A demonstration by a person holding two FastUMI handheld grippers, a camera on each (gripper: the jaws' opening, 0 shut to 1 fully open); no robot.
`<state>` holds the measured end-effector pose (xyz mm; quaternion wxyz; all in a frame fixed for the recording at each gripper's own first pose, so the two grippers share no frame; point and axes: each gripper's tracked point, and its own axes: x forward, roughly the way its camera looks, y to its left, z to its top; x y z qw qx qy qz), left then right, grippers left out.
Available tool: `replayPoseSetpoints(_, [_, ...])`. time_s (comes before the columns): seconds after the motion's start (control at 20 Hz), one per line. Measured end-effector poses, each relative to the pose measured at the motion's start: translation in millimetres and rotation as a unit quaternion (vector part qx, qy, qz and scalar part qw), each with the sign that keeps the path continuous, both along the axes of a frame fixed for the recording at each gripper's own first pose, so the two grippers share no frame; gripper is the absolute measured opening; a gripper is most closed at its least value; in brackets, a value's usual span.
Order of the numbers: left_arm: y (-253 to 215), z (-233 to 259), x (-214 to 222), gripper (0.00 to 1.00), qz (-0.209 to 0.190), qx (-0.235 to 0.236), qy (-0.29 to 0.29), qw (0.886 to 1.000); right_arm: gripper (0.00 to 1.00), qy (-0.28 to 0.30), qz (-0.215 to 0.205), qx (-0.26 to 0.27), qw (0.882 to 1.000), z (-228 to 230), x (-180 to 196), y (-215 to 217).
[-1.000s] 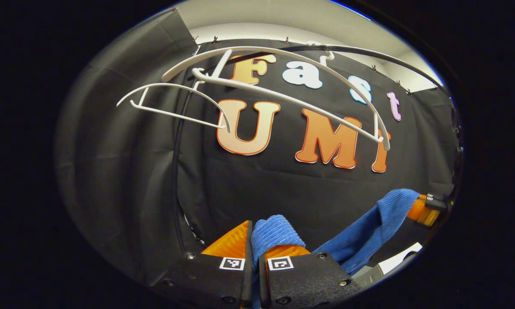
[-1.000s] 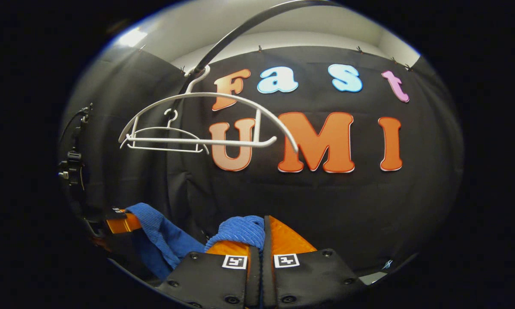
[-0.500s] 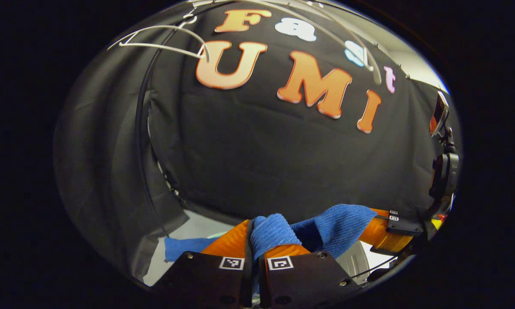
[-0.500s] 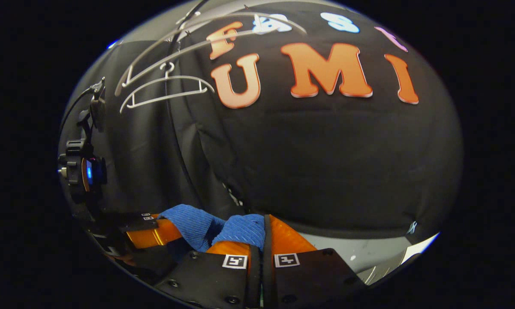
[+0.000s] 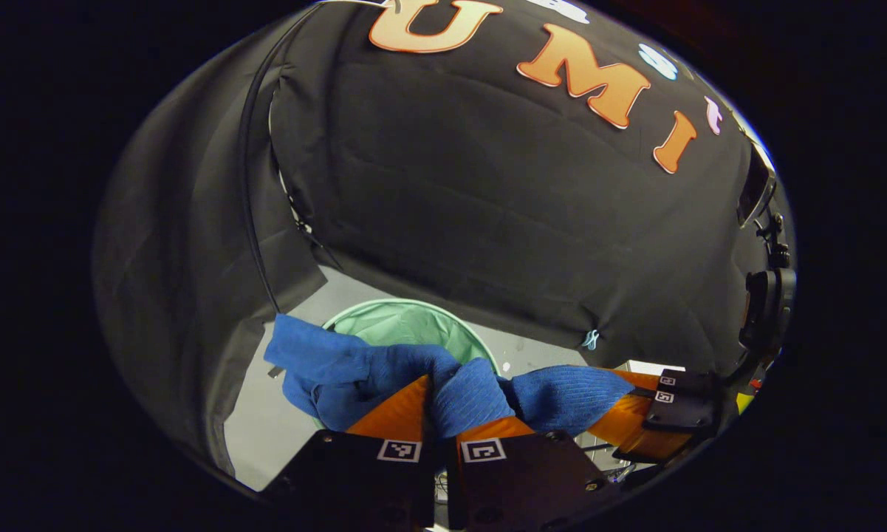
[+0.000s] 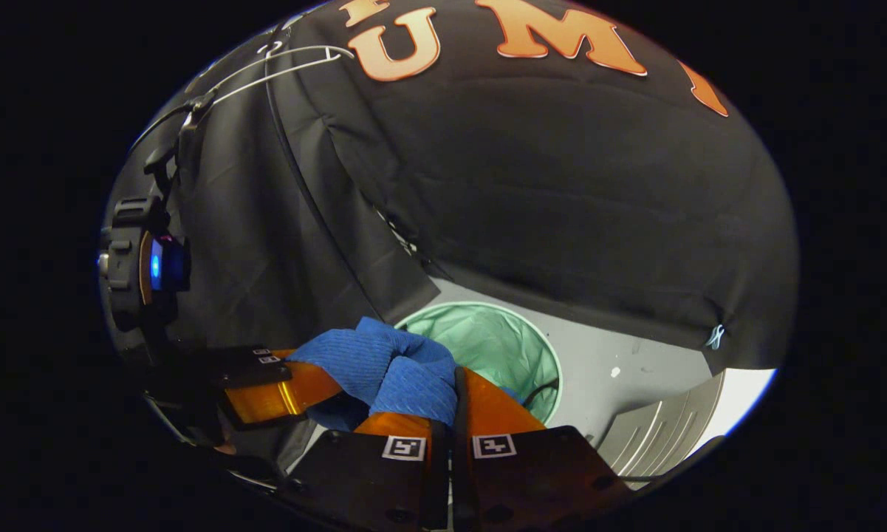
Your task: Grasp the clothes on the hanger with both hands and then place them into the laundry hamper below.
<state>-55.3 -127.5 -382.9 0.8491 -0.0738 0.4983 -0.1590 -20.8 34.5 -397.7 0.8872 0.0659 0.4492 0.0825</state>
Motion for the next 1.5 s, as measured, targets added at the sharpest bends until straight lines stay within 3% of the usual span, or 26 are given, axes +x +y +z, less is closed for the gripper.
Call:
replayPoseSetpoints(0.1, [1, -10, -9, 0.08, -0.001, 0.007, 0.020, 1.000, 0.10, 0.024, -0.005, -0.002, 1.000, -12, -3, 0])
replayPoseSetpoints(0.15, [2, -15, -13, 0.14, 0.001, 0.011, 0.026, 1.000, 0.10, 0.033, -0.007, -0.003, 0.999, -17, -4, -1])
replayPoseSetpoints(0.25, [7, -26, -17, 0.10, 0.004, 0.017, 0.037, 0.999, 0.10, 0.047, -0.008, -0.004, 0.999, -26, -8, -5])
replayPoseSetpoints(0.3, [10, -30, -21, 0.20, 0.005, 0.020, 0.044, 0.999, 0.10, 0.053, -0.007, -0.007, 0.999, -30, -12, -7])
replayPoseSetpoints(0.35, [12, -32, -23, 0.10, 0.005, 0.022, 0.049, 0.999, 0.11, 0.058, -0.005, -0.006, 0.998, -33, -14, -6])
replayPoseSetpoints(0.4, [16, -33, -28, 0.15, 0.007, 0.024, 0.057, 0.998, 0.14, 0.065, -0.003, -0.008, 0.998, -38, -17, -5])
replayPoseSetpoints(0.5, [23, -40, -32, 0.45, 0.013, 0.032, 0.066, 0.997, 0.22, 0.070, -0.005, -0.005, 0.998, -41, -19, -5])
replayPoseSetpoints(0.55, [29, -44, -33, 0.46, 0.020, 0.045, 0.070, 0.996, 0.27, 0.075, -0.005, -0.003, 0.997, -41, -21, -5])
replayPoseSetpoints(0.6, [34, -43, -35, 0.55, 0.025, 0.051, 0.075, 0.996, 0.27, 0.073, -0.008, 0.000, 0.997, -41, -20, -4])
replayPoseSetpoints(0.65, [39, -38, -35, 0.58, 0.035, 0.056, 0.075, 0.995, 0.51, 0.073, -0.009, 0.003, 0.997, -40, -21, -3])
replayPoseSetpoints(0.8, [49, -45, -36, 0.99, 0.066, 0.052, 0.088, 0.993, 0.88, 0.073, -0.003, 0.006, 0.997, -37, -25, -1])
replayPoseSetpoints(0.85, [53, -41, -37, 0.96, 0.073, 0.048, 0.089, 0.992, 1.00, 0.071, -0.005, 0.000, 0.997, -39, -29, -2])
replayPoseSetpoints(1.25, [61, 3, -19, 0.96, 0.065, 0.052, 0.004, 0.997, 0.98, 0.040, -0.006, -0.002, 0.999, -16, -32, 4])
replayPoseSetpoints(1.5, [72, 69, 0, 0.96, 0.075, 0.056, -0.086, 0.992, 0.99, -0.041, -0.024, -0.001, 0.999, 48, -18, 2])
